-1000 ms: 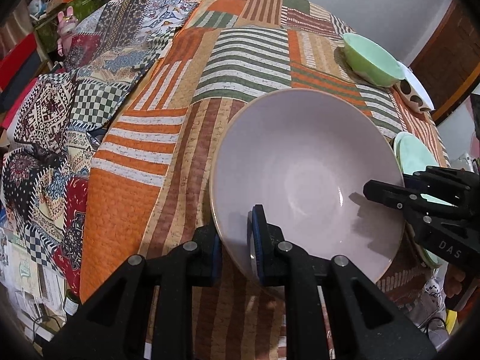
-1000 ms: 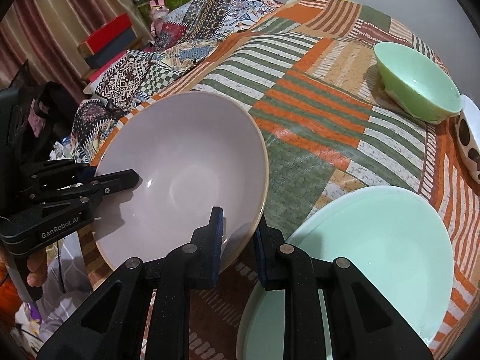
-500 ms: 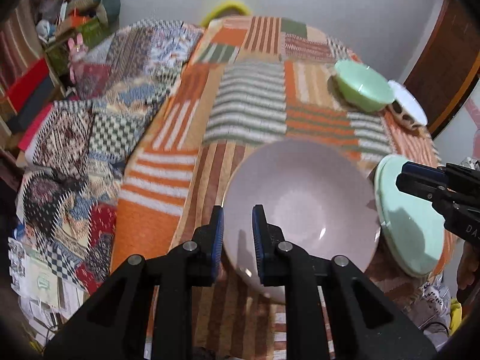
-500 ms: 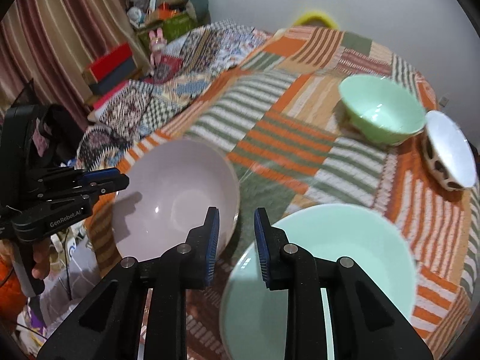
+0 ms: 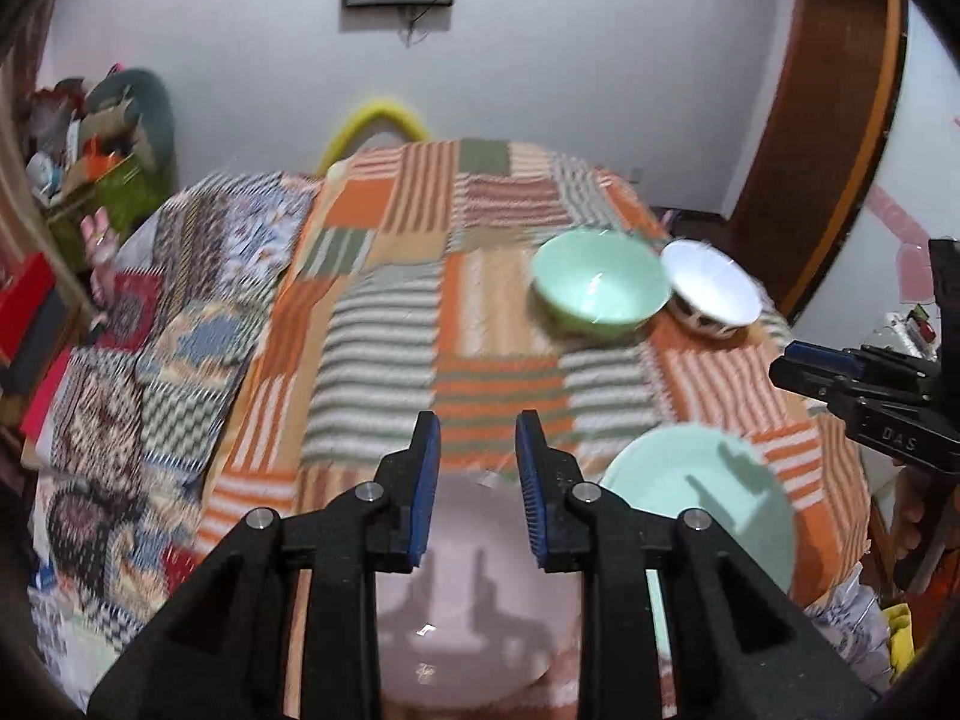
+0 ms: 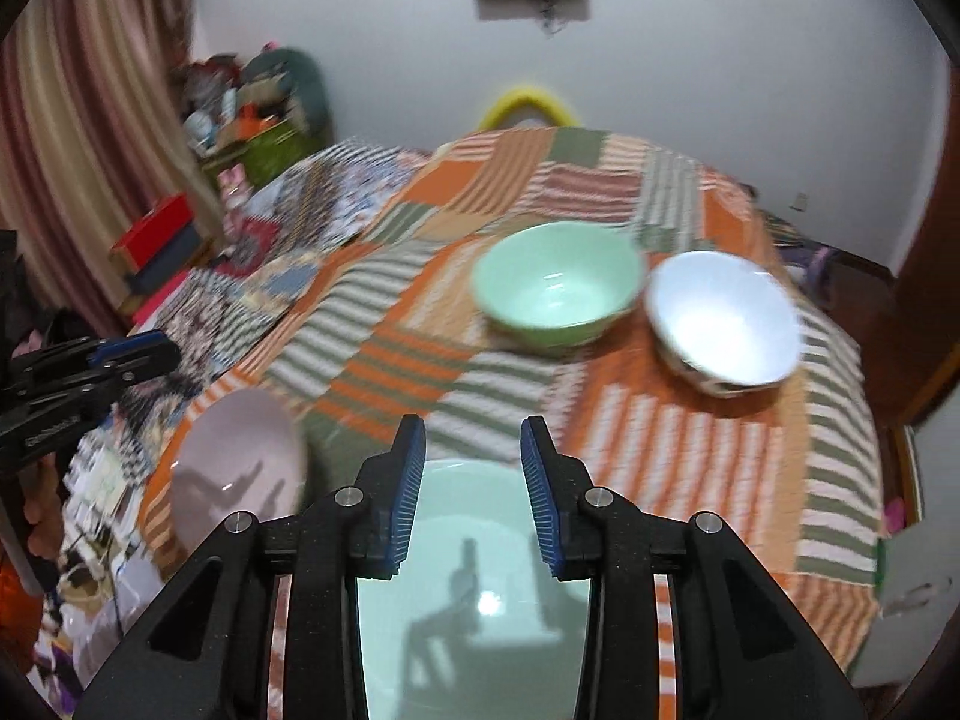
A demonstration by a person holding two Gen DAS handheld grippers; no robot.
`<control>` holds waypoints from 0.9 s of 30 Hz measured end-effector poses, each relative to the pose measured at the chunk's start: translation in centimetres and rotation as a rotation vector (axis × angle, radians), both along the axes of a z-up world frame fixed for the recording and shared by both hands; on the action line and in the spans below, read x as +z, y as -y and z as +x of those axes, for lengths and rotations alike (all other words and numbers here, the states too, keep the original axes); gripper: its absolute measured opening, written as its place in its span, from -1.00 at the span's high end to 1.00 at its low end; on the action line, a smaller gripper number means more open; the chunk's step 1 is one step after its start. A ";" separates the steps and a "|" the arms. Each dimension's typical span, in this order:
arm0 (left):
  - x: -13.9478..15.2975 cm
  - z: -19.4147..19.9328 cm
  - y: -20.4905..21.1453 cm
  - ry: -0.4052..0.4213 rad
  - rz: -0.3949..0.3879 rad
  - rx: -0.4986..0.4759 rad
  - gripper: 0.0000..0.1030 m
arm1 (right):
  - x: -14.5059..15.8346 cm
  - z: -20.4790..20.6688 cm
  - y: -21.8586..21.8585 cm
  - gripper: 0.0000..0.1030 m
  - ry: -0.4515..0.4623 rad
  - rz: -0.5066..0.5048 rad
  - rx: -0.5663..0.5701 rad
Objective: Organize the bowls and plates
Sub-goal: 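Lower the pink bowl onto the bed and open both grippers, then close both grippers on the rim of the white spotted bowl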
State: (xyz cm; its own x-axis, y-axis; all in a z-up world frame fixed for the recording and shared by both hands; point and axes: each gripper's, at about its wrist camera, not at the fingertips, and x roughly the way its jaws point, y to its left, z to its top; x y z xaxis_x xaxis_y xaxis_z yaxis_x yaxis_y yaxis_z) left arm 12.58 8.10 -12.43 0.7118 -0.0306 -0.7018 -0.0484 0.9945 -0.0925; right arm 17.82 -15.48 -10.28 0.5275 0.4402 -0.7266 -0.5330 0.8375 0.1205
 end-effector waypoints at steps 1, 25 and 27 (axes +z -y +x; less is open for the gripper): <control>0.3 0.9 0.8 0.007 0.001 -0.012 0.48 | 0.2 0.5 1.0 0.40 0.005 0.002 -0.024; -5.9 16.2 11.2 -0.157 -0.004 -0.178 0.37 | -5.6 15.8 13.0 0.33 -0.121 0.015 -0.330; -6.6 16.8 11.3 -0.168 -0.002 -0.185 0.37 | -6.5 16.8 13.1 0.36 -0.146 0.023 -0.326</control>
State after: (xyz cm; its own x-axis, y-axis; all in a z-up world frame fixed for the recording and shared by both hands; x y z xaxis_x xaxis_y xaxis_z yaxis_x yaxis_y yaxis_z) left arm 29.39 -3.20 -19.00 0.5671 -0.1507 -0.8097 0.1194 0.9878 -0.1003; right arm 34.62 -28.56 -16.77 0.5339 0.2834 -0.7966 -0.2140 0.9568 0.1969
